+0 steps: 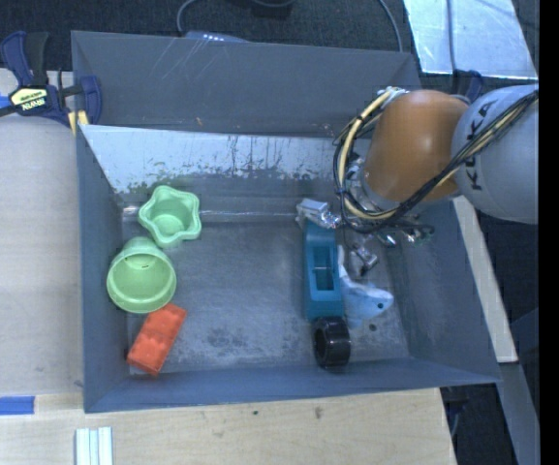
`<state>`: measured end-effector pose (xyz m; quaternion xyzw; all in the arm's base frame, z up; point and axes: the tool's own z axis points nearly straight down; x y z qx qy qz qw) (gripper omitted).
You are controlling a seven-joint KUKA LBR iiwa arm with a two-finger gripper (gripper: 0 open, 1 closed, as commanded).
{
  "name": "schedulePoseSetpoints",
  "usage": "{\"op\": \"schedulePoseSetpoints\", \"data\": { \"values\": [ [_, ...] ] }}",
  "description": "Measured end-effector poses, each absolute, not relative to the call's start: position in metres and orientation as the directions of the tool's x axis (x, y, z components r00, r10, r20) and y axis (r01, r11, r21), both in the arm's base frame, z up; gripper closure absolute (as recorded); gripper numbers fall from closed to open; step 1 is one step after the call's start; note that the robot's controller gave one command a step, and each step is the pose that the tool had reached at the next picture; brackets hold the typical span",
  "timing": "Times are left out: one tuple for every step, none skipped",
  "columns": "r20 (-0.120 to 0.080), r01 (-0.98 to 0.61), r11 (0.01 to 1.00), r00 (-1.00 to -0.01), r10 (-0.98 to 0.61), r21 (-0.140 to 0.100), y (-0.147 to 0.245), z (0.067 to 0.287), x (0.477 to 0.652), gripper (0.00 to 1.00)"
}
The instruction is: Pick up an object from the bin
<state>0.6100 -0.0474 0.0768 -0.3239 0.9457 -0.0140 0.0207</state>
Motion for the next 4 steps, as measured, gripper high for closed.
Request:
{"op": "schedulePoseSetpoints", "data": {
  "values": [
    [-0.032,-0.708,0.704,-0.704,-0.710,-0.050,-0.0308,0.0740,0.6166,1.00],
    [-0.032,-0.708,0.704,-0.704,-0.710,-0.049,-0.0307,0.0740,0.6166,1.00],
    [-0.032,-0.708,0.705,-0.704,-0.710,-0.049,-0.0307,0.0740,0.6166,1.00],
    [-0.032,-0.708,0.705,-0.704,-0.709,-0.049,-0.0308,0.0740,0.6166,1.00]
  ]
}}
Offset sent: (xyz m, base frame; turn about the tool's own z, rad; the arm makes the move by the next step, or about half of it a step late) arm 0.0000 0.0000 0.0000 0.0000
